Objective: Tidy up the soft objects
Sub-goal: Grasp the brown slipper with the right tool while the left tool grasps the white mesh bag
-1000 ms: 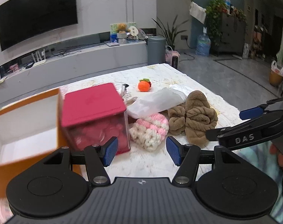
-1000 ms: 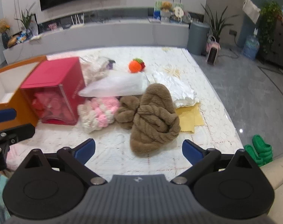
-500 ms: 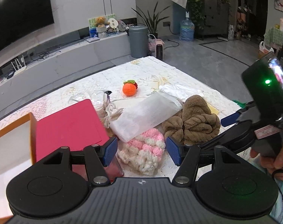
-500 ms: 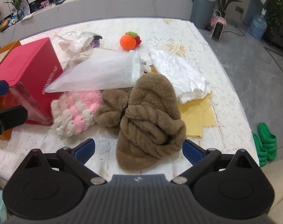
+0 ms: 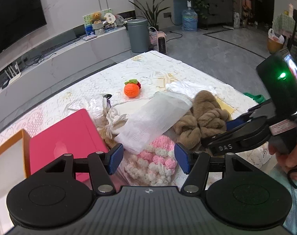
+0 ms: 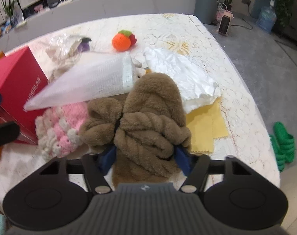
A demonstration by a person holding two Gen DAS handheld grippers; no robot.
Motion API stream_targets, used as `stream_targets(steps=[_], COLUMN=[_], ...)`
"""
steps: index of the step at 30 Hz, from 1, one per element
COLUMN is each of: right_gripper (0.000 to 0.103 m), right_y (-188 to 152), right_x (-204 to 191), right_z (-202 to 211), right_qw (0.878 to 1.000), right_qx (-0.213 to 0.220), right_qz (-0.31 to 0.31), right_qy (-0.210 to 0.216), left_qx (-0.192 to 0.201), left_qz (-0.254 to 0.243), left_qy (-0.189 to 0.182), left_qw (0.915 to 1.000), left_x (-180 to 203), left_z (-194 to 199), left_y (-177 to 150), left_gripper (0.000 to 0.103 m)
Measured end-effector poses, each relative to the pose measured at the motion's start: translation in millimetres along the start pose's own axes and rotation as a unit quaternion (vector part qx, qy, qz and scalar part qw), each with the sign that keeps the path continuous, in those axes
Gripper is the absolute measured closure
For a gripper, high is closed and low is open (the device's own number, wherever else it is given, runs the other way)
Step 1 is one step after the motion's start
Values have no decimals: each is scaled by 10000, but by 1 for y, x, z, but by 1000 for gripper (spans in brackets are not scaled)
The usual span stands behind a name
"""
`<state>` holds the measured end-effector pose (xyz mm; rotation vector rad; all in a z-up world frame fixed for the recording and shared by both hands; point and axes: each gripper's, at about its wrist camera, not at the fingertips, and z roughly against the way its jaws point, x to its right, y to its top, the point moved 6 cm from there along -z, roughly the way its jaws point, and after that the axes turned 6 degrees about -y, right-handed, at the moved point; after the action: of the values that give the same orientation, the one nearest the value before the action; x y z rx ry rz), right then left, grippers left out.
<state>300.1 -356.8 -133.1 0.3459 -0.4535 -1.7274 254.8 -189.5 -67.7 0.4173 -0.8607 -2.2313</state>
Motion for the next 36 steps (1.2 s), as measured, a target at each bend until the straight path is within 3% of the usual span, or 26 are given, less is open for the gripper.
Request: stream_targets(steps=[7, 13, 17, 20, 23, 24, 26, 28, 31, 34, 36], right_gripper=[61, 38, 38, 38, 38, 42, 47, 50, 55, 58, 58], right_y=[-1, 1, 0, 1, 0, 0, -1, -2, -3, -4, -4], right_x=[7, 9, 9, 9, 11, 10, 5, 0, -2, -1, -3], right_z=[14, 9, -4, -12, -11, -10, -7, -5, -3, 2, 5], right_qw=[9986, 9981, 9991, 9991, 9989, 9991, 9996, 9999, 9998, 9996, 9996], right_qx=[296, 250, 17, -105, -59, -35, 43, 111, 163, 231, 266], right_qz=[-327, -430, -409, -407, -432, -391, -241, -87, -78, -63, 14], right_qy=[308, 368, 124, 101, 167, 138, 128, 65, 97, 128, 99], left_qx=[-91, -585, -991, -1049, -1048, -1048, -1071, -1083, -971, -840, -769], left_qz=[-731, -1309, -1522, -1458, -1580, -1582, -1450, -1353, -1208, -1001, -872], left_qy=[-127, 116, 96, 38, 524, 534, 424, 409, 418, 314, 307], left_qw=[9972, 9896, 9833, 9837, 9805, 9804, 9827, 9840, 9870, 9909, 9927], left_x=[12, 16, 15, 11, 6, 5, 5, 6, 8, 10, 8], left_z=[-22, -63, -89, -93, -94, -94, -97, -99, -96, -86, -76], left_y=[15, 20, 15, 14, 13, 13, 15, 17, 20, 23, 26], left_gripper=[27, 28, 28, 28, 32, 33, 40, 64, 91, 102, 102])
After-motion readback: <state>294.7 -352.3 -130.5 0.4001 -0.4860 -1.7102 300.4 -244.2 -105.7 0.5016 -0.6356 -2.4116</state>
